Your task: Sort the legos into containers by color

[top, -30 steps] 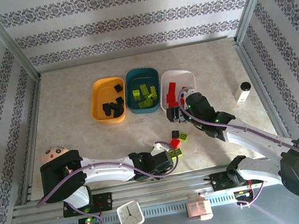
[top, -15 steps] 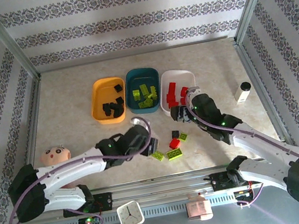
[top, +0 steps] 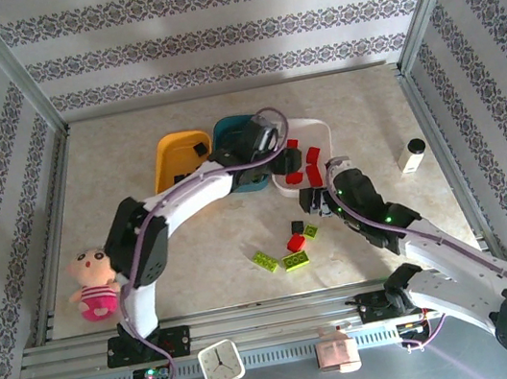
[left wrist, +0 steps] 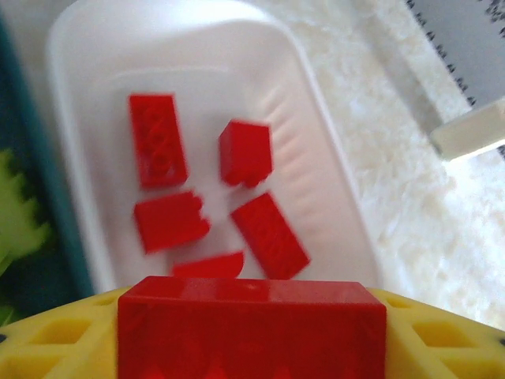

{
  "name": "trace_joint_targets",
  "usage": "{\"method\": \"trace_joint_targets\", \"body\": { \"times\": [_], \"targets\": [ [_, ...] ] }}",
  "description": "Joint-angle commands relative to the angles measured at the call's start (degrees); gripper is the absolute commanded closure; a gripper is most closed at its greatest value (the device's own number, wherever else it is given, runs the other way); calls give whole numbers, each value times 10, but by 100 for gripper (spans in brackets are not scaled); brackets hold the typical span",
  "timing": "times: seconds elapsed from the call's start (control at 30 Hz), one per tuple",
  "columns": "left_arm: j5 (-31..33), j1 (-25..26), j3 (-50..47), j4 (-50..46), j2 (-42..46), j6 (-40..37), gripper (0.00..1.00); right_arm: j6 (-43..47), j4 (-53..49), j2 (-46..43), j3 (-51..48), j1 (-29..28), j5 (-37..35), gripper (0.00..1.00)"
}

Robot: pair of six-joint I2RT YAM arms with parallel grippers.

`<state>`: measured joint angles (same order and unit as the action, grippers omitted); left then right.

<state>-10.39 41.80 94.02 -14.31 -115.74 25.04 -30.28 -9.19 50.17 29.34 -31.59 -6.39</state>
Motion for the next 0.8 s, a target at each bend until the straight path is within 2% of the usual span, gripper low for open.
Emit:
{"method": "trace_joint_targets", "body": {
  "times": [0.0, 0.1, 0.2, 0.27, 0.4, 0.5, 0.6, 0.77],
  "targets": [
    [-44, -4, 97, -52, -68, -11, 48, -8, -22, -16, -10, 3, -16, 21],
    [-51, -5, 190, -84, -131, -1, 45, -7, -30, -22, -10, 2, -17, 21],
    [-54, -10, 253, -110, -175, 11, 33, -7, -35, -26, -11, 2, -12, 21],
    [-59, -14, 272, -114, -186, 20, 24, -5, -39, -26, -11, 2, -6, 21],
    [-58, -20, 268, -103, -169, 32, 14, -5, -40, -21, -16, 2, 9, 20],
    [-59, -23, 235, -79, -134, 35, 9, -7, -36, -12, -20, 2, 18, 20],
    [-62, -29, 182, -50, -88, 43, 8, -6, -25, 3, -19, 0, 46, 21],
    [-69, -44, -20, 70, 53, 67, 8, 28, -31, 59, 4, -33, 95, 25]
  ]
}}
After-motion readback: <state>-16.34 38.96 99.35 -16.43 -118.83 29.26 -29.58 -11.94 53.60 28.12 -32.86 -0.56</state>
